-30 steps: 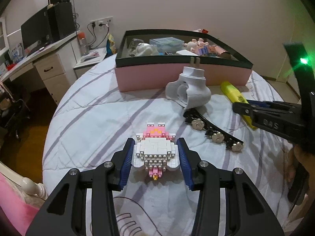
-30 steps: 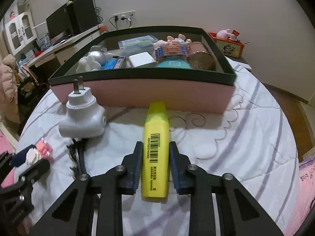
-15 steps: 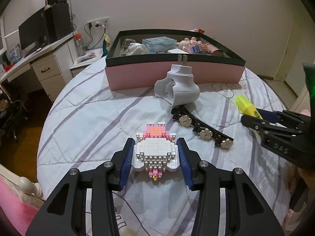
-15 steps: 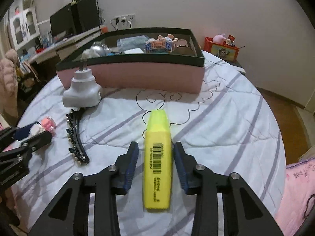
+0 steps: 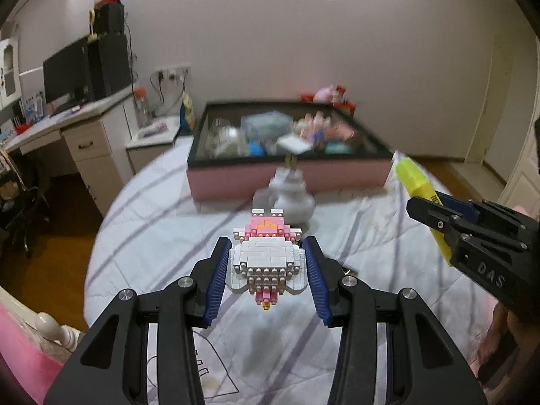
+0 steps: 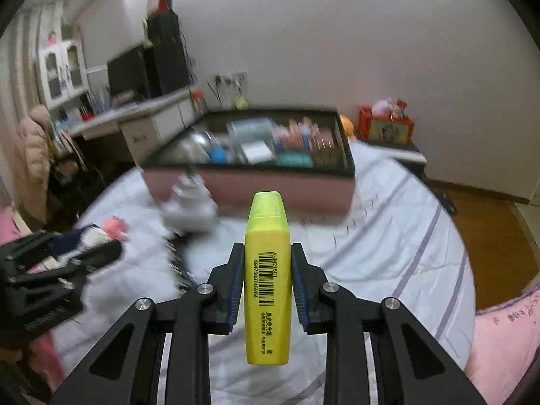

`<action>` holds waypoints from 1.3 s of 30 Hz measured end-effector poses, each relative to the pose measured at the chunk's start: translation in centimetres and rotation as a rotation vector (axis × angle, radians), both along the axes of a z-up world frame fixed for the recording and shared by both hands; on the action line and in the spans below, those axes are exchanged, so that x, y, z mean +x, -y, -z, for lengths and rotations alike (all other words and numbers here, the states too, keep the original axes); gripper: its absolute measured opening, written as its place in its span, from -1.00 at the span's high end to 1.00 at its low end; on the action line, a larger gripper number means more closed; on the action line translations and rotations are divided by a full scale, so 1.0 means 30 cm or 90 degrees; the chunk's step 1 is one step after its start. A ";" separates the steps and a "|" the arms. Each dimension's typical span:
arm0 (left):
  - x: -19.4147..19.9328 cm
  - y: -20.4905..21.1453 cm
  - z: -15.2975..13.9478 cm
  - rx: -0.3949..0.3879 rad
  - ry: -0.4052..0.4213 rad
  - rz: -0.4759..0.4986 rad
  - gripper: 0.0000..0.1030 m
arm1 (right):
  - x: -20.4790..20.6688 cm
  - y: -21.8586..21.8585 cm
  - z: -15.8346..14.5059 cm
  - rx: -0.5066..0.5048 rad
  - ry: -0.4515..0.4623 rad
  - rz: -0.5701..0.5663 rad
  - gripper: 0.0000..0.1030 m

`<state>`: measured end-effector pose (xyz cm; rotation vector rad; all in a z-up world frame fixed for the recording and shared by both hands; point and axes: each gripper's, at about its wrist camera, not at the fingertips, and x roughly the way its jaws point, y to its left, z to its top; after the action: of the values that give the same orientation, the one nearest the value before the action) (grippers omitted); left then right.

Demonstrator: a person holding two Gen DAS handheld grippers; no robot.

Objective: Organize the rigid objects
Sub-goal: 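Lift both held items and carry them over the pink box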

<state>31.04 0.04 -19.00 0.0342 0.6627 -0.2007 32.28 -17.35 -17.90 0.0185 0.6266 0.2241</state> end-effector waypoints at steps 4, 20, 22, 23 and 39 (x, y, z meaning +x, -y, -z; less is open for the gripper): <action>-0.062 0.018 -0.094 -0.014 0.055 0.005 0.14 | -0.082 -0.051 -0.104 0.008 0.065 -0.028 0.48; -0.294 0.052 -0.346 -0.010 0.222 -0.012 0.14 | -0.312 -0.081 -0.306 -0.013 0.205 -0.020 0.47; -0.315 0.057 -0.370 0.000 0.245 -0.018 0.14 | -0.336 -0.074 -0.330 -0.007 0.225 -0.017 0.47; -0.326 0.061 -0.382 0.009 0.256 -0.021 0.14 | -0.346 -0.075 -0.340 -0.008 0.230 -0.015 0.47; -0.365 0.074 -0.473 0.040 0.368 -0.036 0.14 | -0.397 -0.076 -0.436 -0.012 0.320 0.004 0.47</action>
<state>20.10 -2.18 -4.83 0.1290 0.0933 -0.1057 20.37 -15.06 -4.81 -0.0537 0.1274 0.2069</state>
